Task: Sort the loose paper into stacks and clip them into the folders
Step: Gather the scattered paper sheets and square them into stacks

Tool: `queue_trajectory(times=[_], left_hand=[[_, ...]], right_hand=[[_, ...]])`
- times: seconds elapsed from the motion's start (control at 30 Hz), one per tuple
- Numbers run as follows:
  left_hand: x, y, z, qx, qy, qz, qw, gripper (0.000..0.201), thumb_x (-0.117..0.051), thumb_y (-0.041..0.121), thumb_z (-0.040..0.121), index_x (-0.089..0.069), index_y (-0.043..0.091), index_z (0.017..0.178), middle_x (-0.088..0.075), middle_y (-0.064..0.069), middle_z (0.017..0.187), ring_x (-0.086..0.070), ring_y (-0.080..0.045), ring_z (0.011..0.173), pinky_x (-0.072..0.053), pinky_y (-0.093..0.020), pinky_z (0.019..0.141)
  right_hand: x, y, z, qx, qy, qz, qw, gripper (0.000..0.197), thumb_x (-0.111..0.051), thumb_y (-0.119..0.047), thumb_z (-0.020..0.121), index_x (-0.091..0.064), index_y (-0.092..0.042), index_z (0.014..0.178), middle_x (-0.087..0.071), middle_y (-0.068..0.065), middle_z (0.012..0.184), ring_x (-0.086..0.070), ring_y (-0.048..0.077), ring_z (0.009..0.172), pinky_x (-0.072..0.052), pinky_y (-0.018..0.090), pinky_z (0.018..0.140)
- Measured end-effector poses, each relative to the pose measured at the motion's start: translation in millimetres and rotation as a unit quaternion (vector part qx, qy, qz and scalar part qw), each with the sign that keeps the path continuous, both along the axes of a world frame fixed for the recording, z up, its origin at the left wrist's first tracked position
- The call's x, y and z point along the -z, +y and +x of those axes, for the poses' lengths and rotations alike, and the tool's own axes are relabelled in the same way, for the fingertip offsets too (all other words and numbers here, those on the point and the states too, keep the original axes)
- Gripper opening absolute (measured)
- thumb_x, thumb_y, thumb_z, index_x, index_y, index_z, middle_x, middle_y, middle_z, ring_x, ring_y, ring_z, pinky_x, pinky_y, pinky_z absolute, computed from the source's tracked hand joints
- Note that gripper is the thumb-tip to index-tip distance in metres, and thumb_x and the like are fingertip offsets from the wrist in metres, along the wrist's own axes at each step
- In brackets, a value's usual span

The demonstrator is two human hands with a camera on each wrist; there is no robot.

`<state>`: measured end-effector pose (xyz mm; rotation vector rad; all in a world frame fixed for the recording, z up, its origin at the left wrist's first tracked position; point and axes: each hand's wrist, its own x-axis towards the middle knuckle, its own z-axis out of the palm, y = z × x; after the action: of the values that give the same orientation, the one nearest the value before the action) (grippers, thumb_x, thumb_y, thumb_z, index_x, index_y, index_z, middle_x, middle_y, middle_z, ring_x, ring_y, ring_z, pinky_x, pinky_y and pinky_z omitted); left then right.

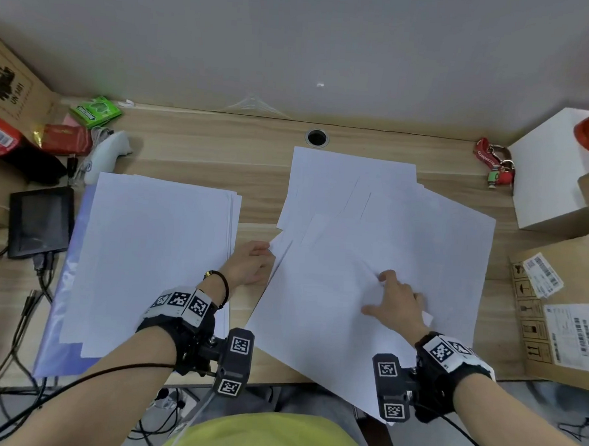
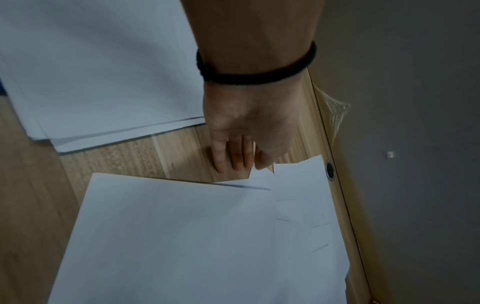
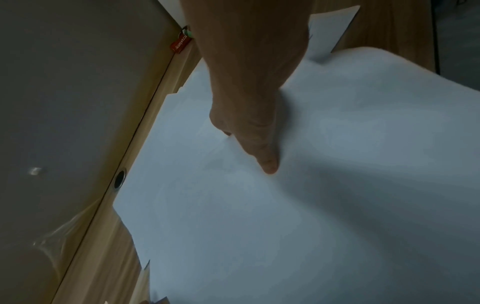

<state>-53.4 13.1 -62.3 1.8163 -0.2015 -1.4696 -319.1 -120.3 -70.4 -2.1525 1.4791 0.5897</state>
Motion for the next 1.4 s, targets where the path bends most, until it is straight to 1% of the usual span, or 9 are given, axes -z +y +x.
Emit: queue_trajectory(times=[0.2,0.37,0.43,0.53,0.63,0.77,0.93,1.17,1.4], left_hand=[[1,-2,0,0.007,-0.033,0.006,0.999,0.039,-0.049,0.006,0.094,-0.05,0.012,0.133,-0.054,-0.004,0.125,-0.053,-0.018,0.11,-0.044,-0.037,0.105],[-1,-4,1,0.018,-0.048,0.008,0.999,0.039,-0.046,0.004,0.094,-0.049,0.011,0.133,-0.054,-0.004,0.122,-0.053,-0.016,0.106,-0.045,-0.031,0.1],[-1,-3,1,0.019,-0.049,0.011,0.999,0.039,-0.045,0.003,0.095,-0.048,0.01,0.133,-0.054,-0.005,0.123,-0.054,-0.016,0.105,-0.046,-0.027,0.094],[-1,0,2,0.018,-0.045,0.014,0.999,0.039,-0.043,0.004,0.096,-0.047,0.009,0.135,-0.055,-0.007,0.127,-0.055,-0.017,0.107,-0.046,-0.024,0.09],[-1,1,2,0.007,-0.037,0.015,0.999,0.04,-0.044,0.004,0.096,-0.047,0.009,0.135,-0.056,-0.007,0.129,-0.058,-0.02,0.112,-0.049,-0.027,0.092],[0,2,1,-0.004,-0.03,0.013,0.999,0.042,-0.046,0.003,0.094,-0.047,0.011,0.135,-0.055,-0.006,0.131,-0.058,-0.022,0.116,-0.05,-0.03,0.094],[0,3,1,-0.011,-0.024,0.008,1.0,0.041,-0.048,0.004,0.095,-0.047,0.01,0.136,-0.055,-0.007,0.131,-0.06,-0.02,0.112,-0.05,-0.024,0.085],[0,5,1,-0.007,-0.019,0.014,1.0,0.04,-0.046,0.006,0.096,-0.046,0.009,0.136,-0.058,-0.009,0.128,-0.061,-0.018,0.104,-0.051,-0.022,0.08],[0,1,0,0.001,-0.018,0.011,1.0,0.037,-0.046,0.005,0.097,-0.048,0.007,0.133,-0.059,-0.01,0.124,-0.06,-0.016,0.097,-0.051,-0.018,0.072]], right_hand=[[-9,-19,-11,0.052,-0.047,0.065,0.995,0.062,-0.058,-0.026,0.093,-0.033,-0.007,0.146,-0.042,0.013,0.146,-0.04,0.028,0.134,-0.033,0.032,0.106],[-8,-56,-28,0.126,-0.052,-0.009,0.991,0.045,-0.065,-0.027,0.085,-0.06,0.003,0.119,-0.057,0.022,0.122,-0.052,0.037,0.115,-0.044,0.036,0.093],[-3,-60,-24,0.112,-0.047,0.0,0.993,0.044,-0.063,-0.026,0.086,-0.058,0.005,0.118,-0.049,0.019,0.13,-0.043,0.037,0.124,-0.039,0.036,0.1],[3,-57,-14,0.073,-0.033,0.031,0.996,0.057,-0.063,-0.028,0.088,-0.044,-0.001,0.135,-0.027,0.016,0.148,-0.025,0.032,0.138,-0.025,0.035,0.111],[7,-51,-9,0.07,-0.034,0.011,0.997,0.072,-0.076,-0.037,0.075,-0.042,-0.009,0.131,-0.026,0.014,0.142,-0.024,0.032,0.135,-0.026,0.039,0.109],[8,-43,-4,0.017,0.001,-0.011,1.0,0.112,-0.084,-0.046,0.06,-0.02,-0.011,0.144,-0.022,0.015,0.144,-0.02,0.033,0.136,-0.026,0.043,0.11],[7,-49,1,-0.06,0.024,-0.028,0.998,0.115,-0.082,-0.05,0.06,-0.017,-0.01,0.145,-0.011,0.015,0.153,-0.008,0.03,0.144,-0.013,0.04,0.116],[6,-41,21,-0.063,0.039,-0.046,0.996,0.122,-0.08,-0.057,0.058,-0.012,-0.008,0.146,-0.024,0.014,0.145,-0.022,0.03,0.138,-0.022,0.04,0.113],[-2,-33,21,-0.075,0.043,-0.032,0.996,0.084,-0.071,-0.053,0.072,-0.035,-0.012,0.136,-0.044,0.007,0.133,-0.036,0.028,0.126,-0.028,0.04,0.103]])
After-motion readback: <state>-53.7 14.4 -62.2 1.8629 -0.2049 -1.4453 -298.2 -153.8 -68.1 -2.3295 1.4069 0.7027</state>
